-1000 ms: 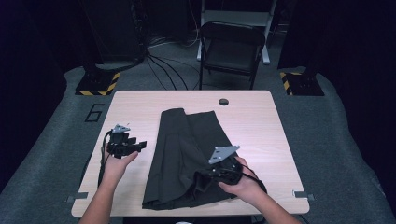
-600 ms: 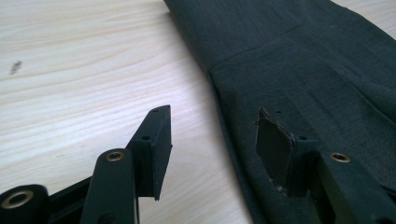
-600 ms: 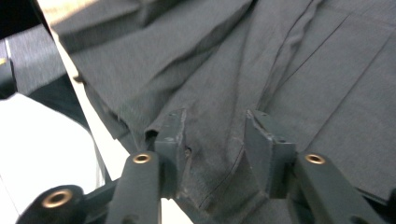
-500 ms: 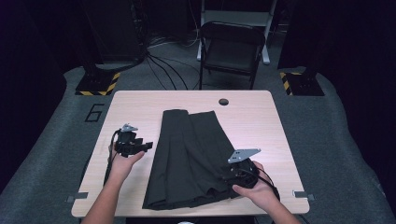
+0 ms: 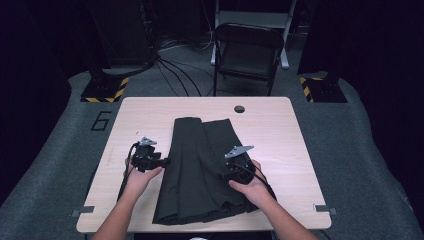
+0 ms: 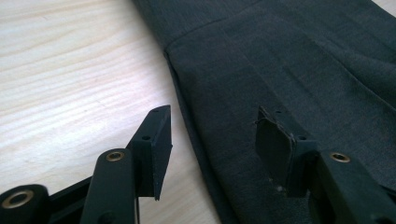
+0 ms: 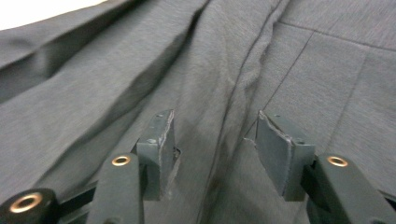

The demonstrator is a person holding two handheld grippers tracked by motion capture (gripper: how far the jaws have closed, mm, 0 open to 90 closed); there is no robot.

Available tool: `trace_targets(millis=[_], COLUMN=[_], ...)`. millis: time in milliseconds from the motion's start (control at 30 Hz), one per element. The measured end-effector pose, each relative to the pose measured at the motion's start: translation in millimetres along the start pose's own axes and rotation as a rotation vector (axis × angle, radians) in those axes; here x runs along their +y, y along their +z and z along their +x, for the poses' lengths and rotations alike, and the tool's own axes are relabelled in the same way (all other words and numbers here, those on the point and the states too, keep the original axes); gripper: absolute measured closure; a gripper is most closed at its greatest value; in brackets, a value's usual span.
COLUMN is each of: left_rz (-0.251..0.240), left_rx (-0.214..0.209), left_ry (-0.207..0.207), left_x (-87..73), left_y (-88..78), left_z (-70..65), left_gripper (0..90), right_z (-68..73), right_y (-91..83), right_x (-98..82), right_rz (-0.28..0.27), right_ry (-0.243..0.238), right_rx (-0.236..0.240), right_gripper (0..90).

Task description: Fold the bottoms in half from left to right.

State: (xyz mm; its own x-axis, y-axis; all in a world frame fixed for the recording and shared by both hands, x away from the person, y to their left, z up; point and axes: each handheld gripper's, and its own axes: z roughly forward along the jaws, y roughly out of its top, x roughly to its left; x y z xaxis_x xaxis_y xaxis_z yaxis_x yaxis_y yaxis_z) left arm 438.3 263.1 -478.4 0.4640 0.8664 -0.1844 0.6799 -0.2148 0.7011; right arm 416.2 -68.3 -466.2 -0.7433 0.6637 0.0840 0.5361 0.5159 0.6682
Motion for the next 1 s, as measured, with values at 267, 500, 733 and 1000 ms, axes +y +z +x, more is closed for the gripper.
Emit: trace_targets(millis=[267, 500, 733, 1000], left_rz=[0.015, 0.026, 0.056, 0.099], left_rx=[-0.036, -0.052, -0.042, -0.049], left_ry=[-0.014, -0.013, 0.001, 0.055], left_x=[-6.2, -9.9, -15.1, -16.9], left_y=[4.0, 6.1, 15.8, 22.2], left_z=[-0.9, -3.8, -9.7, -13.0], left_gripper=[45.6, 45.4, 44.4, 59.4], right_z=[-7.1, -0.1, 7.0, 13.5], right_y=[33.8, 48.5, 52.6, 50.3], right_x=[4.0, 2.0, 1.8, 2.7], right_rz=[0.06, 0.085, 0.088, 0.076], right_ry=[0.054, 0.049, 0.019, -0.023], right_rx=[-0.017, -0.02, -0.043, -0.039], right_gripper=[42.9, 42.1, 42.2, 57.3])
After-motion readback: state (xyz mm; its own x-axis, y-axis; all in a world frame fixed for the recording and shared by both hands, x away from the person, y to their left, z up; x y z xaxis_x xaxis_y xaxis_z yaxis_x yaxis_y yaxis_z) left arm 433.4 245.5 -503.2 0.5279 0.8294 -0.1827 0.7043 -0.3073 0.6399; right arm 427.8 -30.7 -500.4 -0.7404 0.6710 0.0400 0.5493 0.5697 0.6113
